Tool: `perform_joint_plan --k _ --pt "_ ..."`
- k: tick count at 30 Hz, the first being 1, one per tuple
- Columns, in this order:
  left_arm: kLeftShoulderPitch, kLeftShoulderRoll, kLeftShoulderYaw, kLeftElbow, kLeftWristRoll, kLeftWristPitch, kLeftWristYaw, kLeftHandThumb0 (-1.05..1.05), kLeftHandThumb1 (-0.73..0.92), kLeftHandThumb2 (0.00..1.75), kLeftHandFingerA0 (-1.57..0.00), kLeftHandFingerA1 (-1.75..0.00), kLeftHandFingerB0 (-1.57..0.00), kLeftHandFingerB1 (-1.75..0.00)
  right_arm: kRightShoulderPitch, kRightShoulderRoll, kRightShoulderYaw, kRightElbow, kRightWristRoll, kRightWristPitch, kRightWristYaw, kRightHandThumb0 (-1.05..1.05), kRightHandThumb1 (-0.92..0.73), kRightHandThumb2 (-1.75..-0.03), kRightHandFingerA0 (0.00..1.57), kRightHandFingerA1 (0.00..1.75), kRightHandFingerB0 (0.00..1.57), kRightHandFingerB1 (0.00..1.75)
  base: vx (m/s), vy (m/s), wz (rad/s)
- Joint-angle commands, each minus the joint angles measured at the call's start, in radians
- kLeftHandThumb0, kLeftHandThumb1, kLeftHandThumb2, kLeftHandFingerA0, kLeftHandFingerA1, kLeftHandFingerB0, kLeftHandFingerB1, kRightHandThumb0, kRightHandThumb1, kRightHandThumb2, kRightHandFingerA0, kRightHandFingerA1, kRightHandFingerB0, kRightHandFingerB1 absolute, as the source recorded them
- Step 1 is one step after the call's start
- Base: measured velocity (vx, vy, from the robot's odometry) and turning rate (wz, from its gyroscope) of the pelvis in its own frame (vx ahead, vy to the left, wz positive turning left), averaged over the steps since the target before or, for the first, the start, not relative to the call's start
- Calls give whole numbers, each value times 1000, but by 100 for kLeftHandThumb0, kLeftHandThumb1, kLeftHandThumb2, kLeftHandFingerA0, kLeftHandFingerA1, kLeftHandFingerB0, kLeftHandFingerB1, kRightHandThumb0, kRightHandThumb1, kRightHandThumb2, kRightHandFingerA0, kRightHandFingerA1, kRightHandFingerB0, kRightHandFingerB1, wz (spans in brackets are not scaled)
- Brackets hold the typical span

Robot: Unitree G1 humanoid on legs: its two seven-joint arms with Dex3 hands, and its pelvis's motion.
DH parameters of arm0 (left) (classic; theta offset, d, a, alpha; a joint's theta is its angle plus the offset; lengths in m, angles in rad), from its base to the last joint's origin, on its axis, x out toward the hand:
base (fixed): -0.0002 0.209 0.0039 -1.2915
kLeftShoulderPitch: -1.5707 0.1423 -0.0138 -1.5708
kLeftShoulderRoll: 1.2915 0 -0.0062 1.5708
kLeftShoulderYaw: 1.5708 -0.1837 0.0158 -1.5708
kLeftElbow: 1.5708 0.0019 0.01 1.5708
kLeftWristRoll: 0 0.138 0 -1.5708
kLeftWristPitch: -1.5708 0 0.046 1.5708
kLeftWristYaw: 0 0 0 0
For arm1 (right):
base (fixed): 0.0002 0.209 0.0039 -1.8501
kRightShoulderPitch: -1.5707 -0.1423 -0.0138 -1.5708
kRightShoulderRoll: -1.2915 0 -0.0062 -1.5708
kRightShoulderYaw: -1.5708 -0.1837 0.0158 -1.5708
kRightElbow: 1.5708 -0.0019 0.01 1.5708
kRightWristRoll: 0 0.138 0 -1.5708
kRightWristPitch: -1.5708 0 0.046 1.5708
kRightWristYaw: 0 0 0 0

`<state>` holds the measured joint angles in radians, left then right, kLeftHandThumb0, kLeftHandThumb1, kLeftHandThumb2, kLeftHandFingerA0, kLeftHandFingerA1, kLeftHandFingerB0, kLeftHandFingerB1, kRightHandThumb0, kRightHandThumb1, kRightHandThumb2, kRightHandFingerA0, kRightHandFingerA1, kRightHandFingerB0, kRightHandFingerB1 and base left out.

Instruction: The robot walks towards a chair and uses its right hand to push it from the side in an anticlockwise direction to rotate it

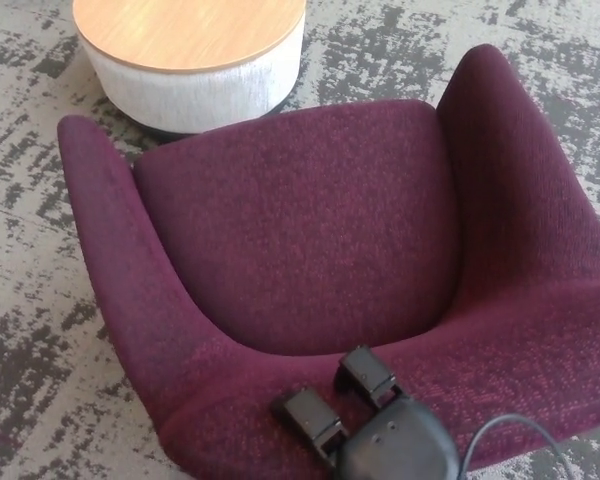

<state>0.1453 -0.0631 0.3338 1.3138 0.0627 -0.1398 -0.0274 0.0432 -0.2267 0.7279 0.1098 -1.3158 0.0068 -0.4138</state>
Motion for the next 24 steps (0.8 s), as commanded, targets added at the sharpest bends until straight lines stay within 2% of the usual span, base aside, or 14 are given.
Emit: perform_joint_plan --k 1,3,5,7,10,11,16,17,18,19,20,21,23,24 --pt "-179 -15 16 -99 -88 -187 -88 -66 71 61 -43 -53 -18 -34 -62 -126 -168 43 43 94 70 -24 -56 -88 103 167 99 106 -56 3 11" --pt "-178 -10 9 -97 -78 -198 -89 -67 71 61 -43 -53 -18 -34 -65 -148 -181 39 27 95 90 -25 -54 -79 102 168 100 104 -46 -3 15" --pt "-178 -14 23 -98 -96 -198 -105 -64 70 61 -42 -54 -16 -34 -61 -154 -193 39 30 89 82 -23 -51 -80 102 168 100 105 -46 -2 14" --pt "-180 -18 38 -97 -113 -198 -123 -65 68 60 -45 -55 -14 -33 -59 -174 -228 62 72 53 40 -18 -49 -82 106 165 99 95 -45 0 10" --pt "-183 -17 31 -97 -99 -196 -113 -66 69 61 -48 -55 -12 -32 -58 -194 -241 73 43 58 28 -19 -52 -79 104 167 100 103 -38 10 12" --pt "-183 -17 16 -98 -81 -203 -99 -67 71 62 -49 -54 -13 -31 -58 -206 -257 74 62 36 31 -18 -51 -79 102 169 98 114 -37 13 17" --pt "-187 -26 41 -105 -112 -194 -125 -64 68 61 -44 -54 -13 -33 -53 -263 -311 93 111 -32 32 -17 -50 -76 100 170 99 111 -31 15 17" --pt "-187 -21 38 -110 -108 -198 -130 -65 70 61 -43 -52 -12 -31 -74 -320 -335 141 120 -70 -6 -23 -56 -68 100 169 96 126 -46 11 26" --pt "-187 -17 36 -111 -102 -194 -121 -67 70 61 -47 -50 -14 -30 -76 -340 -362 156 142 -88 -18 -18 -53 -79 99 172 95 125 -40 21 26" --pt "-187 -14 36 -110 -99 -190 -117 -68 70 61 -46 -51 -15 -30 -79 -350 -376 166 150 -96 -21 -20 -58 -76 101 169 95 109 -53 19 27" --pt "-187 -12 35 -109 -97 -188 -118 -68 70 61 -46 -51 -15 -30 -83 -355 -381 173 149 -99 -19 -20 -58 -76 101 169 95 109 -49 21 29" --pt "-181 -5 24 -110 -84 -199 -121 -76 58 92 -39 -59 -8 -42 -85 -365 -391 173 149 -103 -13 -24 -60 -69 102 162 92 85 -51 24 34" --pt "-178 -5 30 -112 -92 -199 -133 -72 57 92 -34 -59 -6 -41 -87 -379 -406 180 158 -114 -16 -22 -58 -72 104 161 97 79 -80 -11 38" --pt "-174 -4 24 -114 -85 -203 -122 -74 58 92 -37 -59 -9 -43 -81 -386 -426 179 180 -124 0 -22 -58 -72 110 158 90 74 -162 -37 54"
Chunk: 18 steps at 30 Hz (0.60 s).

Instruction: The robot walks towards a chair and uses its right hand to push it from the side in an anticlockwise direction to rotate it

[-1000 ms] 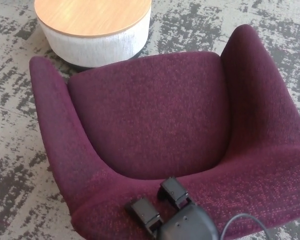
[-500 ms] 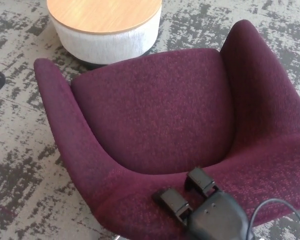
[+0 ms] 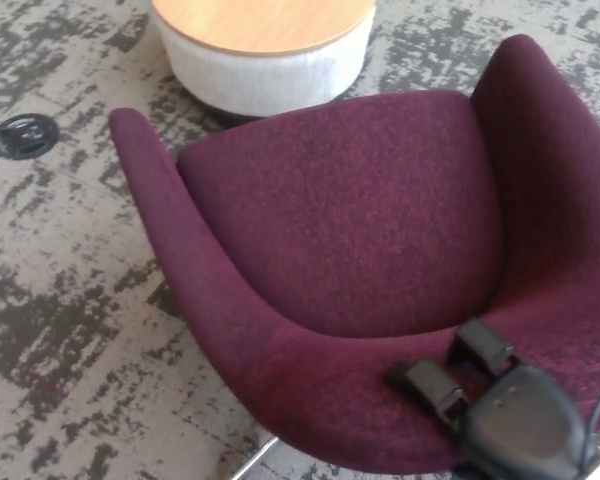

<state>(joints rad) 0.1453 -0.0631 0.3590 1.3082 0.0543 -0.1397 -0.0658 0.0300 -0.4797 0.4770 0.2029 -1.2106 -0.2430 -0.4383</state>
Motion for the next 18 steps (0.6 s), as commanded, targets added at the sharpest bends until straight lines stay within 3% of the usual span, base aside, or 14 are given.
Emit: perform_joint_plan --k 1,2,5,6,7,8,10,11,13,14,18 --pt "-174 -5 0 -108 -79 -204 -90 -66 73 62 -37 -51 -11 -30 -68 -143 -183 100 84 106 8 -21 -57 -75 102 161 97 95 -111 -33 82" --pt "-171 -7 7 -108 -89 -204 -105 -67 57 91 -33 -59 -6 -41 -67 -160 -193 118 92 82 -20 -19 -56 -79 102 161 97 92 -10 -33 112" --pt "-168 -12 14 -110 -95 -203 -103 -67 57 91 -34 -59 -6 -42 -63 -173 -201 130 88 73 -39 -19 -59 -74 100 160 96 87 -99 -46 44" --pt "-162 -10 8 -113 -86 -214 -101 -65 72 61 -39 -50 -12 -31 -63 -191 -200 145 64 80 -56 -16 -55 -82 100 156 100 88 -132 92 -12" --pt "-158 -9 8 -114 -86 -215 -102 -69 57 90 -34 -58 -7 -41 -64 -194 -203 162 61 76 -81 -14 -52 -84 102 157 102 93 -175 180 -13" --pt "-152 -5 -4 -116 -72 -222 -99 -71 59 93 -33 -57 -7 -40 -60 -204 -217 186 83 62 -87 -15 -54 -87 101 164 101 101 -103 232 -12" --pt "-147 -2 -8 -117 -69 -226 -100 -71 59 93 -33 -57 -7 -40 -58 -206 -223 191 89 55 -86 -15 -54 -87 101 164 101 101 -128 321 -21" --pt "-146 -1 -12 -116 -63 -231 -93 -71 74 63 -40 -48 -13 -29 -59 -213 -232 209 98 49 -94 -17 -58 -79 102 161 98 87 -45 414 -44" --pt "-148 -2 -7 -114 -68 -227 -89 -68 72 62 -39 -49 -12 -30 -60 -226 -247 241 113 36 -110 -14 -58 -87 104 153 93 84 -38 532 -47" --pt "-151 -6 3 -112 -83 -215 -93 -68 73 62 -39 -48 -12 -30 -63 -237 -250 257 107 32 -128 -16 -55 -85 101 155 101 86 -33 581 -21" --pt "-149 -7 -3 -113 -75 -220 -84 -68 73 62 -39 -48 -12 -30 -68 -244 -249 274 100 29 -154 -16 -55 -85 101 155 101 86 68 235 -2"
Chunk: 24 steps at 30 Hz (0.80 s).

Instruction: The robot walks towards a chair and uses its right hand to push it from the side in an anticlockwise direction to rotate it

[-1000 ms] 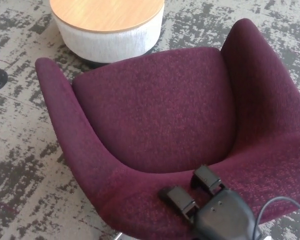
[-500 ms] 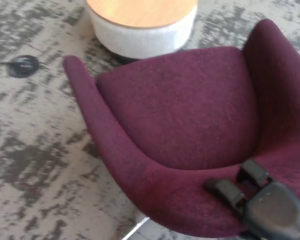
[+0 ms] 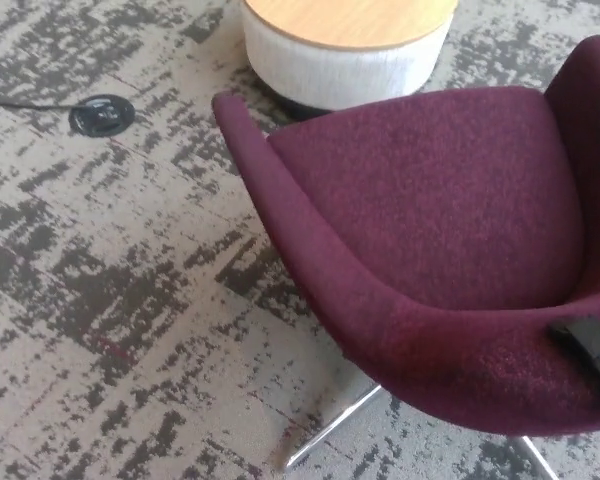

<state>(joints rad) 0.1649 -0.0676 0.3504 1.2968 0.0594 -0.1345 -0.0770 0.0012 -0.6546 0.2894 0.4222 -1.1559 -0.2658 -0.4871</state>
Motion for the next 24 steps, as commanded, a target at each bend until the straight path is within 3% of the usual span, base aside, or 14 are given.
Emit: perform_joint_plan --k 1,5,6,9,10,13,14,15,16,18,19,22,23,24 --pt "-168 -3 5 -101 -80 -225 -72 -68 73 62 -39 -48 -12 -30 -40 -69 -60 57 45 50 -107 -16 -55 -85 101 155 101 86 134 84 1" --pt "-168 -3 5 -101 -80 -225 -72 -68 73 62 -39 -48 -12 -30 -43 -70 -61 63 45 44 -112 -16 -55 -85 101 155 101 86 83 27 -6" --pt "-170 -3 -4 -101 -69 -219 -56 -67 75 63 -45 -54 -14 -32 -12 -165 -119 196 105 29 -103 -22 -68 -68 102 149 86 78 25 -53 7" --pt "-170 -3 -5 -101 -69 -219 -54 -67 75 63 -45 -54 -14 -32 -15 -178 -122 223 114 16 -111 -22 -68 -68 102 149 86 78 -15 -96 16" --pt "-166 -2 2 -100 -77 -218 -61 -67 74 62 -43 -53 -15 -31 -7 -239 -127 299 107 8 -152 -22 -65 -63 97 132 91 74 -51 -134 18" --pt "-164 -2 5 -100 -81 -217 -64 -67 74 62 -43 -53 -15 -31 -12 -268 -123 350 104 -10 -182 -22 -65 -63 97 132 91 74 -20 30 11" --pt "-165 -2 2 -96 -75 -222 -61 -69 75 63 -44 -54 -18 -33 -5 -278 -121 370 107 -23 -203 -22 -59 -58 98 128 90 63 -7 153 20" --pt "-166 -2 -3 -91 -68 -227 -57 -69 75 63 -44 -54 -18 -33 6 -289 -120 389 110 -35 -227 -22 -59 -58 98 128 90 63 -95 -23 29" --pt "-164 -3 -4 -91 -66 -228 -55 -71 59 96 -37 -59 -9 -45 24 -284 -127 380 133 -64 -218 -23 -61 -60 94 142 90 76 -102 13 11" --pt "-161 -6 -6 -93 -67 -228 -52 -71 59 96 -37 -59 -9 -45 44 -273 -137 366 167 -105 -200 -23 -61 -60 94 142 90 76 -76 77 -1" --pt "-167 -7 -7 -94 -64 -215 -34 -66 76 63 -46 -50 -18 -32 77 -251 -156 306 204 -124 -157 -19 -66 -67 92 147 86 90 -43 147 -15" --pt "-167 -7 -8 -94 -64 -213 -31 -66 76 63 -46 -50 -18 -32 84 -249 -163 294 210 -125 -149 -19 -66 -67 92 147 86 90 -23 245 -40" --pt "-166 -4 -9 -94 -63 -215 -35 -70 75 63 -45 -48 -19 -32 179 -196 -208 133 269 -109 -122 -16 -74 -64 94 161 74 75 -15 295 -49" --pt "-163 1 -11 -92 -60 -218 -35 -75 60 96 -41 -58 -14 -45 351 -106 -285 -169 358 -63 -58 -25 -80 -65 87 153 61 62 2 352 -28"
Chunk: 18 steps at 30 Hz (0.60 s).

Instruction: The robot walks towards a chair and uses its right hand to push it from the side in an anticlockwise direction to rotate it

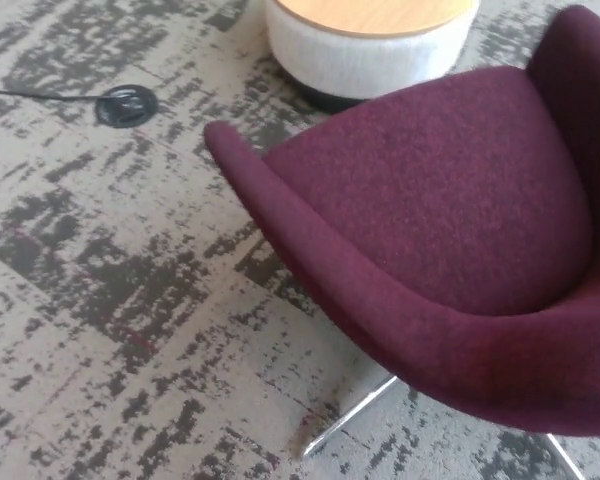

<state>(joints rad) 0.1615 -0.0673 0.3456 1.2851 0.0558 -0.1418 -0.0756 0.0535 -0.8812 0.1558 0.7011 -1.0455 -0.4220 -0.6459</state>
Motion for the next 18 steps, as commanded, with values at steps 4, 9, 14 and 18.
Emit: perform_joint_plan --k 4,9,14,18 --pt "-156 1 -6 -82 -57 -212 -31 -69 75 63 -45 -48 -22 -32 457 178 -206 -708 266 159 215 -42 -53 -99 51 72 0 45 58 487 -14" --pt "-146 6 8 -83 -70 -213 -36 -70 74 62 -45 -47 -24 -33 773 265 -303 -1114 348 205 377 -79 -54 -89 0 32 0 9 38 89 0" --pt "-138 7 26 -78 -89 -222 -57 -69 74 62 -46 -52 -25 -34 1063 371 -496 -1331 384 192 422 -95 -75 -105 0 21 0 2 19 -59 5" --pt "-130 15 20 -72 -77 -216 -52 -69 76 63 -46 -50 -23 -33 1136 438 -543 -1332 430 183 402 -82 -68 -100 0 25 0 11 -25 -229 15"
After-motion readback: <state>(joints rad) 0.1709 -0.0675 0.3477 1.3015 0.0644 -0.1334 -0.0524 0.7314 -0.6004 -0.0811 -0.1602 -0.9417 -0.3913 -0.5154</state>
